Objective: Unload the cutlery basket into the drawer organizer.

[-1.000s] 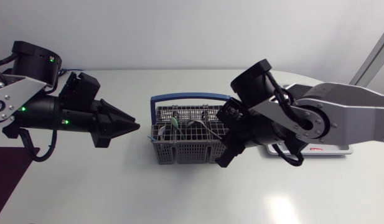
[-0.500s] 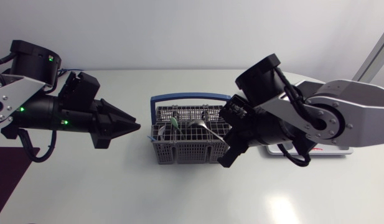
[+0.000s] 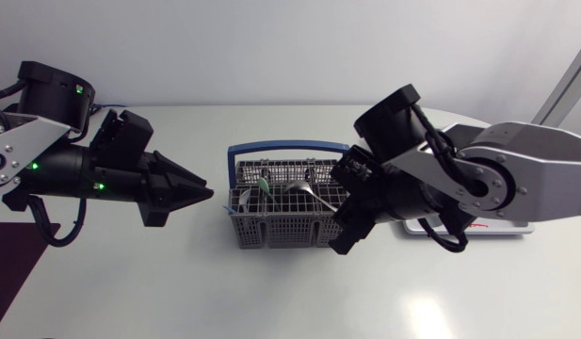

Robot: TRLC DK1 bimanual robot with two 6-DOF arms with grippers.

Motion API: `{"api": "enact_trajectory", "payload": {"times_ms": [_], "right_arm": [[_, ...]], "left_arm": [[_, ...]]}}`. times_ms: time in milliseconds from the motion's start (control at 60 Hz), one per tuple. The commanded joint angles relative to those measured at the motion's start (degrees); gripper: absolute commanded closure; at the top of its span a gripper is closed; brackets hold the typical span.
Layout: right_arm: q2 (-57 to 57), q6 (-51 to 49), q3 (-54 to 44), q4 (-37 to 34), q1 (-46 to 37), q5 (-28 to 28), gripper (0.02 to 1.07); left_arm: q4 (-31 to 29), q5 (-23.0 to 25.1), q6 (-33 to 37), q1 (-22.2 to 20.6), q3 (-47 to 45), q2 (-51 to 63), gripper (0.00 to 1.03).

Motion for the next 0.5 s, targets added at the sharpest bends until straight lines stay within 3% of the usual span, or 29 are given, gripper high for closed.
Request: {"api": "enact_trajectory", "payload": {"times_ms": [0,483], "right_arm": [[1.39,-0.57,-0.66,-0.70,-0.60,0.15,0.62],[1.21,0.83,-2.24,-1.23,0.98,-0.12,0.62]], "left_arm": [[-0.63,-0.41,0.26,-0.51,-1.01,-0.73,0.65],[-0.63,-0.50,0.18,-0.77,-1.18,-0.82,0.65]]}}
